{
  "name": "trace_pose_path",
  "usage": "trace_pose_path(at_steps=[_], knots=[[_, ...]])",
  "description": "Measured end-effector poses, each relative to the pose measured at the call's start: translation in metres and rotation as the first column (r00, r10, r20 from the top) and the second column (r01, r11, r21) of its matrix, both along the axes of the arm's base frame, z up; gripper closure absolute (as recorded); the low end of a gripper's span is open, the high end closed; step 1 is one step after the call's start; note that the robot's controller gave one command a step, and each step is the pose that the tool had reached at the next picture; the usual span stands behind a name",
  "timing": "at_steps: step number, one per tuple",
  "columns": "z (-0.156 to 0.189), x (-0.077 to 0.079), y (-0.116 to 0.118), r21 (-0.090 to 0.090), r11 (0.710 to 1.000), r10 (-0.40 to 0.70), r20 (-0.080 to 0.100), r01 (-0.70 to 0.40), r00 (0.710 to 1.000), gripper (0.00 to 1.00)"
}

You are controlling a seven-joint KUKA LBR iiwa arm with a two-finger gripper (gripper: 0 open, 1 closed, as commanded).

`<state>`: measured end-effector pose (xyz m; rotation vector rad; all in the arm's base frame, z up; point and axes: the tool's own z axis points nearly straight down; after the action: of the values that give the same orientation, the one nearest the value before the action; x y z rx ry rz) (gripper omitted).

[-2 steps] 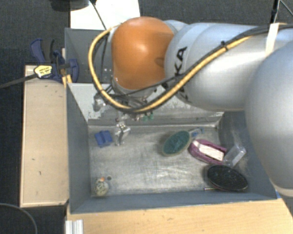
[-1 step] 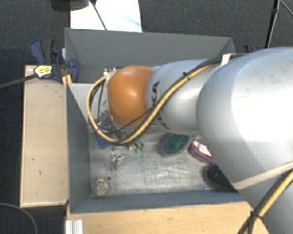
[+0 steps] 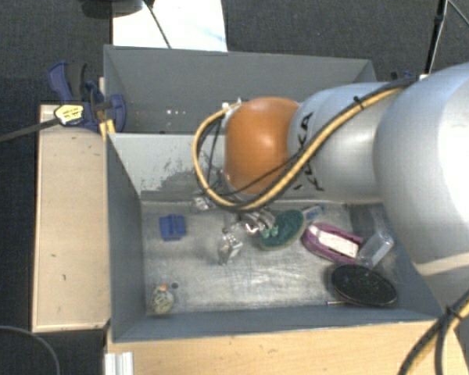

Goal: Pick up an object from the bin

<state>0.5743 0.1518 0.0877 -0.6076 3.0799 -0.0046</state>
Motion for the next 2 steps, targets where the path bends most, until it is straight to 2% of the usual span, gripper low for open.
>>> trace_pose_path(at_steps=[1,2], knots=[[-0.013,0.014,0.094,0.009,0.996,-0.094,0.002,0.094,0.996,0.00],[-0.009,0.018,0.058,0.002,0.999,-0.043,-0.002,0.043,0.999,0.00]])
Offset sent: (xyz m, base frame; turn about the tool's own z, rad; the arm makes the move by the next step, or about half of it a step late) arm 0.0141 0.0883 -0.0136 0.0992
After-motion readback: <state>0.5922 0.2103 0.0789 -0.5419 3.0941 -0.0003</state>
